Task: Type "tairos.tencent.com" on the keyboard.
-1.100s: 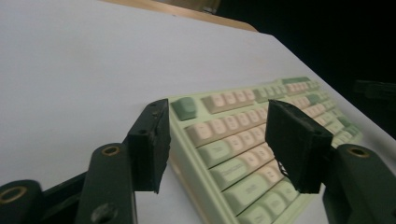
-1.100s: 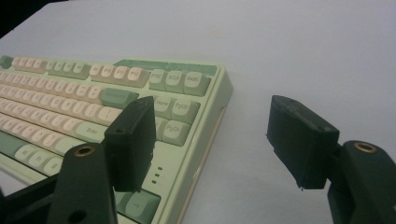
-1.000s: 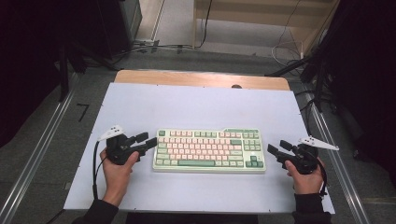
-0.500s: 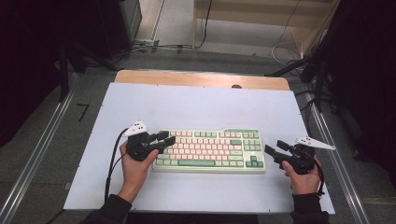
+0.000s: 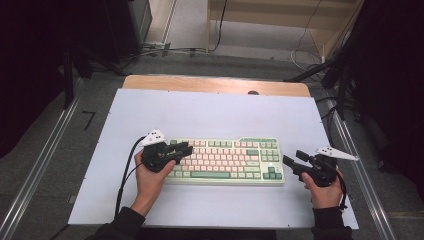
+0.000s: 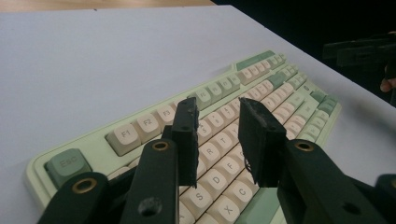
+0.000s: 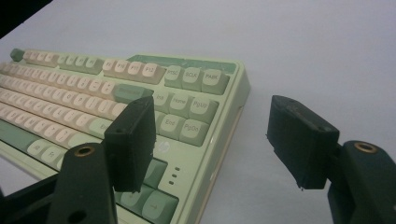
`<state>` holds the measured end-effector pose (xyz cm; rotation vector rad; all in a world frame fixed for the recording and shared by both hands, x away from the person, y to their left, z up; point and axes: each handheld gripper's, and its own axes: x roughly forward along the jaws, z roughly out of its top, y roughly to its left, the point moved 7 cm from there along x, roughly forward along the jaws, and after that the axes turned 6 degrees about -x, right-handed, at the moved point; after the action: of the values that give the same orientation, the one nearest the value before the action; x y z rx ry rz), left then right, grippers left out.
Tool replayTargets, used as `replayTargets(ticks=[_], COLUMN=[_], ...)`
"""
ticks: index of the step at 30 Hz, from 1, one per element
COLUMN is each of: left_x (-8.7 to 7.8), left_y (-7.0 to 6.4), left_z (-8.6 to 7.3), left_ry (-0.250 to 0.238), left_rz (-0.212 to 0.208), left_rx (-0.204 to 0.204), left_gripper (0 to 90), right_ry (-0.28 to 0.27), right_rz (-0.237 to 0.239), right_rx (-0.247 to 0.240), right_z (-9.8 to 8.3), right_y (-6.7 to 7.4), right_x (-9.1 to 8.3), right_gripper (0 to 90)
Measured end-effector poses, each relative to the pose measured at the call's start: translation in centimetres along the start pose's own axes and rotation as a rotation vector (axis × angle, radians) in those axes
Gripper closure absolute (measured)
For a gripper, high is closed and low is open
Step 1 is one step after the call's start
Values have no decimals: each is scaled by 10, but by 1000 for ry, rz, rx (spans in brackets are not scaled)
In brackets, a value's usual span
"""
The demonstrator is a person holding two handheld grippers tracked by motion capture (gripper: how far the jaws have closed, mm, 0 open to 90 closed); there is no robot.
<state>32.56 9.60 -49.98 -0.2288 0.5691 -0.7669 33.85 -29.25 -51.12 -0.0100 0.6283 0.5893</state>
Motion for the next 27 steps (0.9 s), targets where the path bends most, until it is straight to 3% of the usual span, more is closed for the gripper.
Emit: replayTargets(ticks=[12,18,23,27], left_x=[17,37,56,63], left_y=[-13,-19,-23,-22], left_z=[-3,-7,-12,-16], left_ry=[62,131,195,226], left_rz=[-24,-37,-7,32], left_rx=[65,93,135,143], left_gripper=[895,900,900,900], right_ry=[4,3,5,3], right_rz=[3,4,7,9], right_rx=[-1,-4,-5,-4], right_z=[0,0,0,0], right_y=[1,1,1,2], right_x=[0,1,1,1], right_gripper=[310,310,310,310])
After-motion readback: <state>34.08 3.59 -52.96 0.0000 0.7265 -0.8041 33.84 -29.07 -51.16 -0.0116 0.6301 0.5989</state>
